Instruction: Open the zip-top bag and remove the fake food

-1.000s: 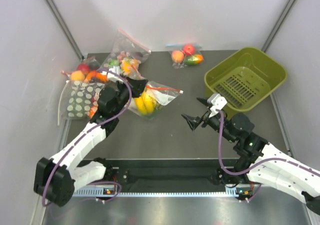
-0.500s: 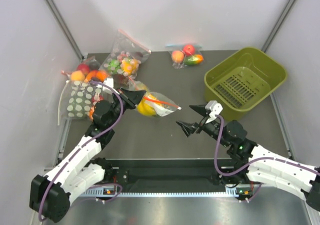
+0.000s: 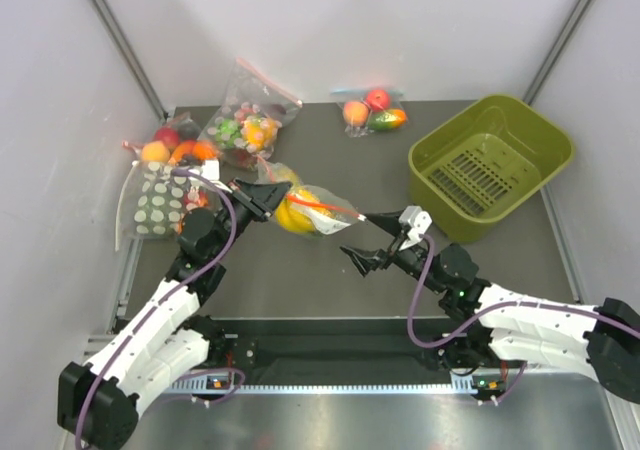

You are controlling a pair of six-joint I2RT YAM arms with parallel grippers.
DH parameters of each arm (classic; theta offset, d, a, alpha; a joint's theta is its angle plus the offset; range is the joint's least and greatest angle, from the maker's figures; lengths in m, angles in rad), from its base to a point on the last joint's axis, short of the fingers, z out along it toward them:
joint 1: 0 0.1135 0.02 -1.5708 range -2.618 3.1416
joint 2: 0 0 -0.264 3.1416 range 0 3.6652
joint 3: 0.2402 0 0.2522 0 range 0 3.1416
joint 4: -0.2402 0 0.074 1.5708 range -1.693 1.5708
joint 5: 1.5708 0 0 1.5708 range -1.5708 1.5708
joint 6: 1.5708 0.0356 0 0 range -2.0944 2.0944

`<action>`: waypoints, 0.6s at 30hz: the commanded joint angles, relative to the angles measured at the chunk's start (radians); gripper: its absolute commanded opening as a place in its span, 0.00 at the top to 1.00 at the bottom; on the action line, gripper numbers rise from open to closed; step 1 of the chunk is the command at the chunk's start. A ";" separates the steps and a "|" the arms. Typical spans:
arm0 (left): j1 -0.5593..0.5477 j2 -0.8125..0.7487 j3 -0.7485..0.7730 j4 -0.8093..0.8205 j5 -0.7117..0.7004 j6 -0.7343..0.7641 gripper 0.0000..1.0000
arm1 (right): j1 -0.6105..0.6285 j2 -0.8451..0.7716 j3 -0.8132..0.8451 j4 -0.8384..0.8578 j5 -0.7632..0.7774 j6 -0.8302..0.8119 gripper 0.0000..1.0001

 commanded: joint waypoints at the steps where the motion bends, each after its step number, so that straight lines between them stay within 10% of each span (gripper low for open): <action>1: 0.004 -0.035 -0.015 0.148 0.039 -0.072 1.00 | 0.017 0.044 -0.007 0.207 -0.008 0.019 0.00; 18: 0.000 -0.085 -0.079 0.222 0.092 -0.208 1.00 | 0.017 0.414 -0.021 0.739 0.050 0.058 0.05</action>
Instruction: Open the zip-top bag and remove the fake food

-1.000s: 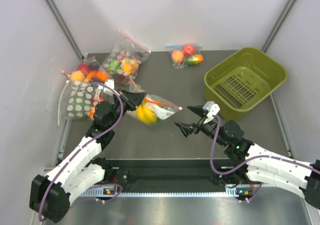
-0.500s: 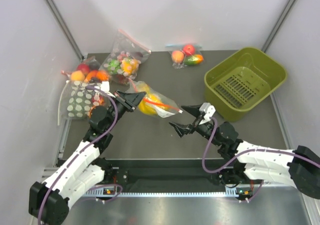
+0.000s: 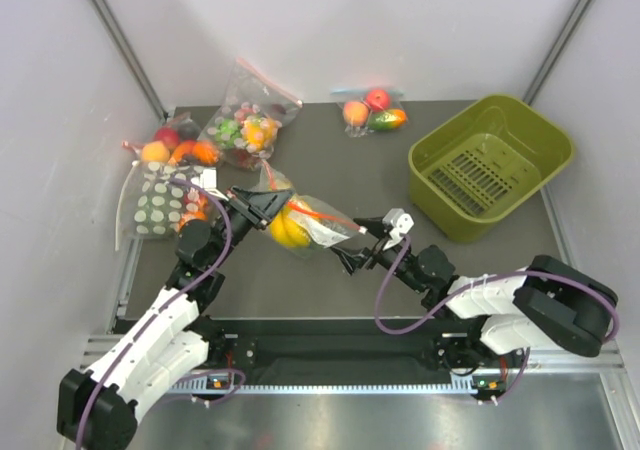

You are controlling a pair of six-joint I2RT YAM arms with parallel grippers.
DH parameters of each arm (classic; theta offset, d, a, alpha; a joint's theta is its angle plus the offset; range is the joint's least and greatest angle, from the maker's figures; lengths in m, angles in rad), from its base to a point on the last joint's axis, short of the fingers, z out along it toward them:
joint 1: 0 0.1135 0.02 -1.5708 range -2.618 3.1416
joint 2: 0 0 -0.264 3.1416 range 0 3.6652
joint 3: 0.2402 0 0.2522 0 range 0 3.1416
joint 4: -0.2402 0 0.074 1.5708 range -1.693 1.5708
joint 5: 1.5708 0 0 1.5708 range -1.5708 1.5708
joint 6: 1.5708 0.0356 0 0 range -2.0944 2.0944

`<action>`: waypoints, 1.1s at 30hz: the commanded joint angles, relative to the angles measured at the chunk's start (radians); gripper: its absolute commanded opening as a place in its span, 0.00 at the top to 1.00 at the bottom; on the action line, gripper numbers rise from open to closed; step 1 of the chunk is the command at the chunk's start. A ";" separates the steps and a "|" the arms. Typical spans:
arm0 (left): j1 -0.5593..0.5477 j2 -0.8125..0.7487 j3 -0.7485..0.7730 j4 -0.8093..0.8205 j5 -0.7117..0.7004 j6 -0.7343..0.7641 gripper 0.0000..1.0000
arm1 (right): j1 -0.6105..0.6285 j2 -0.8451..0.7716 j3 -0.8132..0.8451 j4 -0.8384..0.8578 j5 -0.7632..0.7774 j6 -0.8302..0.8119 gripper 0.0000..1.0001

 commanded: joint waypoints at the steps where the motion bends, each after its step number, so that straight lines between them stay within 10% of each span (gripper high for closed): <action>1: -0.001 -0.040 -0.020 0.141 0.027 -0.054 1.00 | 0.013 0.025 0.014 0.346 0.004 0.013 0.08; 25: -0.003 -0.076 -0.105 0.177 0.027 -0.125 1.00 | 0.031 -0.066 0.037 0.404 -0.126 0.025 0.22; 33: -0.007 -0.079 -0.129 0.150 0.057 -0.128 1.00 | 0.031 -0.081 0.045 0.406 -0.151 0.039 0.86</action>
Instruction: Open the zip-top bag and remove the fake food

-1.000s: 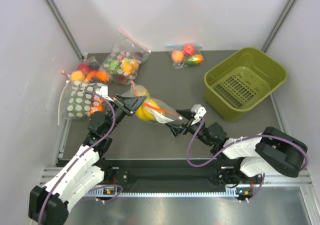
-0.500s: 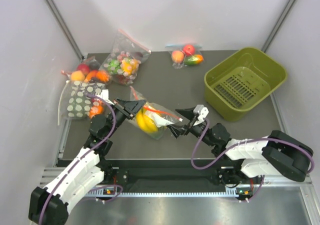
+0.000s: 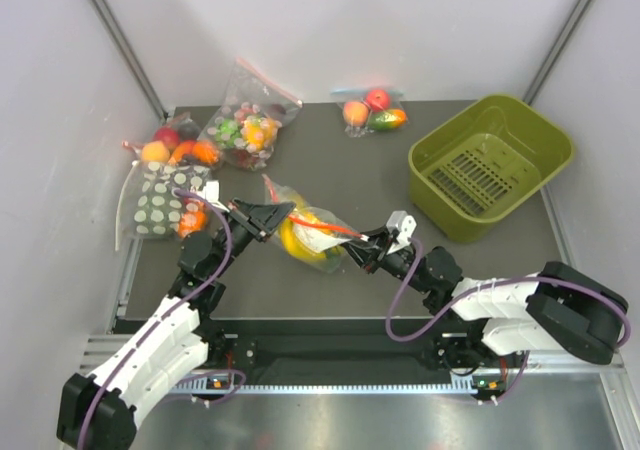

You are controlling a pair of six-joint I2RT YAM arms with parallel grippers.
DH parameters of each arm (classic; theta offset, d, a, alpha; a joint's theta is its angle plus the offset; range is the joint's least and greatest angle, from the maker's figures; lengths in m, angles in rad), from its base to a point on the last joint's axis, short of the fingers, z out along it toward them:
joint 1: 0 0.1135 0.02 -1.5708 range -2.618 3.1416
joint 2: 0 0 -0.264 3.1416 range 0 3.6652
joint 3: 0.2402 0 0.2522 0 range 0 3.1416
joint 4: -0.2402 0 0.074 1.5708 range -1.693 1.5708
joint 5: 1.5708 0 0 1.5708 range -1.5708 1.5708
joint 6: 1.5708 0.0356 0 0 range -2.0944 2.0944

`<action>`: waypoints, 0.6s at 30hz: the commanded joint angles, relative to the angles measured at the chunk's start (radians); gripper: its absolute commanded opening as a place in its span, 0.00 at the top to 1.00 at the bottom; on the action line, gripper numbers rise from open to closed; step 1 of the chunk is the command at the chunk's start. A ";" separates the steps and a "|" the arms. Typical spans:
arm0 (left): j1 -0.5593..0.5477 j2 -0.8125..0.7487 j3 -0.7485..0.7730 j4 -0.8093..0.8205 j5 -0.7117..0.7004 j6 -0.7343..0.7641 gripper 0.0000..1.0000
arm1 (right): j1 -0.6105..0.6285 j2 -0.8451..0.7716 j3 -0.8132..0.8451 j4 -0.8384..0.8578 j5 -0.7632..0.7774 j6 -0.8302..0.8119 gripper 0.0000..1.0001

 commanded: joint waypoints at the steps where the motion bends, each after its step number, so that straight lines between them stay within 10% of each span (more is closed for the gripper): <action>1: -0.007 -0.029 -0.021 0.088 0.031 -0.012 1.00 | 0.016 -0.035 0.044 0.381 -0.035 0.014 0.92; 4: -0.007 -0.047 -0.030 0.036 0.040 0.032 1.00 | 0.015 -0.070 0.038 0.377 -0.032 0.017 0.99; 8: -0.007 -0.078 0.017 -0.131 0.046 0.181 0.58 | 0.015 -0.151 0.030 0.245 0.019 0.019 1.00; 13: -0.007 -0.121 0.125 -0.338 0.051 0.400 0.32 | 0.015 -0.256 0.025 0.005 0.102 -0.001 1.00; 18: -0.005 -0.180 0.172 -0.432 0.074 0.558 0.30 | 0.016 -0.296 0.057 -0.208 0.117 -0.001 1.00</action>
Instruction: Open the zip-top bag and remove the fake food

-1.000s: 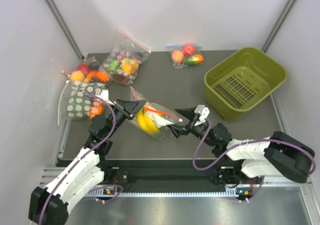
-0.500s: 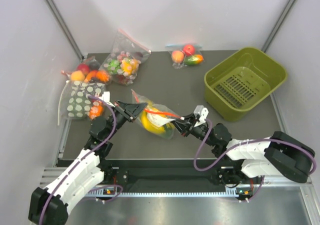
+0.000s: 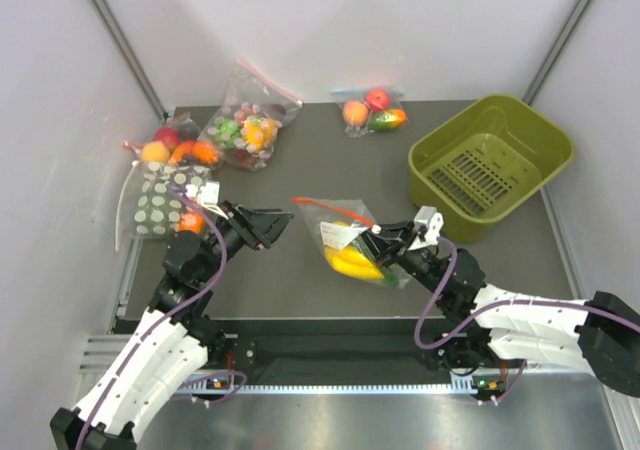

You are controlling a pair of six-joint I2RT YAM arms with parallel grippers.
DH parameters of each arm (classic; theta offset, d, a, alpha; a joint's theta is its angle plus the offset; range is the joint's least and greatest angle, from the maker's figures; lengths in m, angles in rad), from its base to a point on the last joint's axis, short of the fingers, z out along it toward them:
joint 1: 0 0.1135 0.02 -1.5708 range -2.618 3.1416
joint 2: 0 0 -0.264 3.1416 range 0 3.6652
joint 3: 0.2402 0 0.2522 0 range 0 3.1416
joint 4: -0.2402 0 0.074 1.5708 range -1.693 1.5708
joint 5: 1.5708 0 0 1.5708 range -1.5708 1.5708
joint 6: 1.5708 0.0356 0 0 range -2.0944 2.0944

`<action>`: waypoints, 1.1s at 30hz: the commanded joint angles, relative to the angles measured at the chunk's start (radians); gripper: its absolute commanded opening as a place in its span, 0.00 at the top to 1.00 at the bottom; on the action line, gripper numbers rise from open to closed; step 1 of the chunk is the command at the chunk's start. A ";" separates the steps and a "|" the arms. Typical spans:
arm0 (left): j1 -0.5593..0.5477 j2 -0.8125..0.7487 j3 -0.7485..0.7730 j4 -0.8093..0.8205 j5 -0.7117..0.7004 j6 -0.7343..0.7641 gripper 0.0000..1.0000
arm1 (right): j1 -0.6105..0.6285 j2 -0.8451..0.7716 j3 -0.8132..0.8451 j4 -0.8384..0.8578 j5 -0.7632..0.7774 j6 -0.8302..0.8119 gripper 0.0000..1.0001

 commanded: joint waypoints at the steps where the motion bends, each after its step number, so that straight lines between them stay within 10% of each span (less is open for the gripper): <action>1: -0.001 -0.044 0.054 -0.065 0.044 0.189 0.30 | 0.014 -0.018 0.060 -0.121 0.020 -0.004 1.00; 15: -0.012 0.075 0.134 0.025 0.364 0.559 0.30 | 0.014 0.033 0.164 -0.477 -0.176 0.001 1.00; 33: -0.321 0.261 0.225 -0.052 0.179 0.831 0.32 | 0.011 -0.032 0.351 -0.914 -0.267 0.006 1.00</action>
